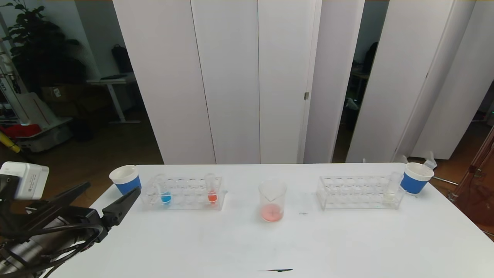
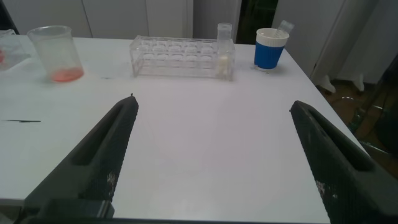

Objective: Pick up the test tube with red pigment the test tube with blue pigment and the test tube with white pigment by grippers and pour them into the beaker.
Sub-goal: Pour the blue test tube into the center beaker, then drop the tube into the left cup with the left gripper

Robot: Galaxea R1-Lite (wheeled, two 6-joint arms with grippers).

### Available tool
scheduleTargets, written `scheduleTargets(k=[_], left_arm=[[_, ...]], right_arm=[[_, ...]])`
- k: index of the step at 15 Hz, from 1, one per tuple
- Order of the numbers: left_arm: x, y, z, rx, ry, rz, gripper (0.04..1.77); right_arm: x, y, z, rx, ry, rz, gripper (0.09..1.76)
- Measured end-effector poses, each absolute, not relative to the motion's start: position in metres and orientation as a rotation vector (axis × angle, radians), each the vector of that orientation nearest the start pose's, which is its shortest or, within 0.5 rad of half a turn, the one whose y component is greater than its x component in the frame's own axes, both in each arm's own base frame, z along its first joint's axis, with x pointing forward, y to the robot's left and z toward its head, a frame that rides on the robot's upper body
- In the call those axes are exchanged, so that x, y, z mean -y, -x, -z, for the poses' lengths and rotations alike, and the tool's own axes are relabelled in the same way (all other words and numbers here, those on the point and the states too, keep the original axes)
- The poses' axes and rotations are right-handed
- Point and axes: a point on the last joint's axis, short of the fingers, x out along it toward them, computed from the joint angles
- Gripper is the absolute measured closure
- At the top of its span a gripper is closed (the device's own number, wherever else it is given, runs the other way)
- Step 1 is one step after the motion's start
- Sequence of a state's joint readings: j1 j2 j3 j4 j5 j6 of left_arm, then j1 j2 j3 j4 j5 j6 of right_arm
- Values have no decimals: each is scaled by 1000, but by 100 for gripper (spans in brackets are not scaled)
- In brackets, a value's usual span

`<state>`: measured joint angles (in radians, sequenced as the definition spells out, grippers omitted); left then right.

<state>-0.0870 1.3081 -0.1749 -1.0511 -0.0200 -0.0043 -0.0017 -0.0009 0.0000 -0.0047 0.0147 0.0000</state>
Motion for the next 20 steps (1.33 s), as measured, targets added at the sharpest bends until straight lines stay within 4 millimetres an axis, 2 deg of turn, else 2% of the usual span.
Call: scheduleTargets(k=[6,9,13,20], left_arm=[[15,-214,-131,-42,3,88,6],[15,-237,-105,-82,3,72,6],[16,-255,-87,-132,3,69,6],[19,-288,-71,-138,3,49,6]], right_arm=[[0,23,-76,6,0,-13,10],[0,23,-76,5,0,-13,10],[0,23,-76,6,0,-13,10],[0,23,-76,6,0,-13,10]])
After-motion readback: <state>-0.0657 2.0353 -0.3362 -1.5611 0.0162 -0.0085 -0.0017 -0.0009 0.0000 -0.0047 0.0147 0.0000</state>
